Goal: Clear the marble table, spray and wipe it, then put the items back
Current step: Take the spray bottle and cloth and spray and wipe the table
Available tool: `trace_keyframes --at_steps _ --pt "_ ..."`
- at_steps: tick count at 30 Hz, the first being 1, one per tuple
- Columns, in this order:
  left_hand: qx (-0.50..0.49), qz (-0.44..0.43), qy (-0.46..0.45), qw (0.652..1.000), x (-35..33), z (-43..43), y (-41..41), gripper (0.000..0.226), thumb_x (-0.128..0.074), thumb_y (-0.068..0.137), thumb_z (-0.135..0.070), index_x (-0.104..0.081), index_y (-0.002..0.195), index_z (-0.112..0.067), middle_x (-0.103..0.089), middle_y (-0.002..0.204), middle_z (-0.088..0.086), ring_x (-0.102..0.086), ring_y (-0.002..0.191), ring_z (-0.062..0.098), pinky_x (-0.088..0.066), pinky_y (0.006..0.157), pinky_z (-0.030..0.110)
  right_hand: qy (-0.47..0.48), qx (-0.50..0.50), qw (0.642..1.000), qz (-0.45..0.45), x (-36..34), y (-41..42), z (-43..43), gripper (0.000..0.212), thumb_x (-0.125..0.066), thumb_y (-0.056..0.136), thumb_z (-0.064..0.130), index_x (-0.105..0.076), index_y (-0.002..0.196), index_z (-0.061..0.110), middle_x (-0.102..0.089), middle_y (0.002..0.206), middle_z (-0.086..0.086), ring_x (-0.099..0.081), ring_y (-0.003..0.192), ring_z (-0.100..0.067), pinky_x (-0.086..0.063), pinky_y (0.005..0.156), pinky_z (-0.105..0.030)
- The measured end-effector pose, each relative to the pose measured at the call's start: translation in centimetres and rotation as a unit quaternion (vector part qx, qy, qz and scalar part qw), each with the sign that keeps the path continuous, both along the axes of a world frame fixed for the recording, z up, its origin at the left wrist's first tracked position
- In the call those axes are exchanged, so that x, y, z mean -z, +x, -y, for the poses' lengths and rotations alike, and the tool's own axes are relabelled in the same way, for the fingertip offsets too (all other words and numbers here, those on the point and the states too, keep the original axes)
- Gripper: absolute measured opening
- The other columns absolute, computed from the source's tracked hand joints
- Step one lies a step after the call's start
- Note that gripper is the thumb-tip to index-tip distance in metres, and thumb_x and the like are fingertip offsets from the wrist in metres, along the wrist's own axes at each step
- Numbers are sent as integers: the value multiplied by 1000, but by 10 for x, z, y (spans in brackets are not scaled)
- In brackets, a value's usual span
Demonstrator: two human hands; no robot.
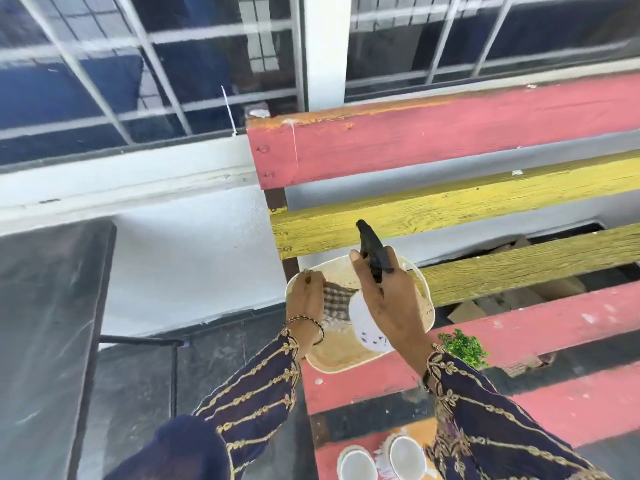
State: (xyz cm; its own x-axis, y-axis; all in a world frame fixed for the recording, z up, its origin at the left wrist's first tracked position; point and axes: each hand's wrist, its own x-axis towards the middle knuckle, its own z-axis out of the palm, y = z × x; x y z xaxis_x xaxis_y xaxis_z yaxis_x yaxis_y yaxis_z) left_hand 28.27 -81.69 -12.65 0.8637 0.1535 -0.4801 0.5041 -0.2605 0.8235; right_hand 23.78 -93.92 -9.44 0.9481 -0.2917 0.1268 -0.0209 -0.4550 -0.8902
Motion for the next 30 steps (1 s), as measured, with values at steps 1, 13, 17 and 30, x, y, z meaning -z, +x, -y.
trace_keyframes --at_steps 1,13,17,30 --pt "-10 9 -9 1000 -18 -17 -2 27 -47 96 -32 -61 93 -10 -57 82 5 -53 75 22 -34 56 29 2 -5 1000 9 -17 1 -11 26 -61 99 37 -53 99 12 -52 54 -3 -52 44 -14 -37 43 -21" --pt "-72 26 -113 991 -165 -297 -84 45 -84 69 -31 -70 96 2 -75 91 17 -72 84 31 -59 85 43 -36 -119 990 64 -147 -40 -231 30 -65 94 48 -73 102 21 -44 49 7 -47 50 -12 -33 51 -24" --pt "-112 74 -78 988 -199 -410 -148 24 -77 81 -20 -60 90 -6 -65 73 7 -60 60 16 -51 56 22 -46 -181 980 66 -177 -71 -341 46 -64 91 58 -74 83 14 -65 62 -10 -61 61 -17 -46 61 -35" --pt "-326 83 -8 942 -199 -682 -311 37 -82 73 -30 -64 101 -13 -71 98 13 -68 81 26 -54 78 37 -38 -397 914 -79 -162 -149 -620 50 -61 98 46 -73 66 10 -62 45 3 -58 41 -7 -47 54 -18"
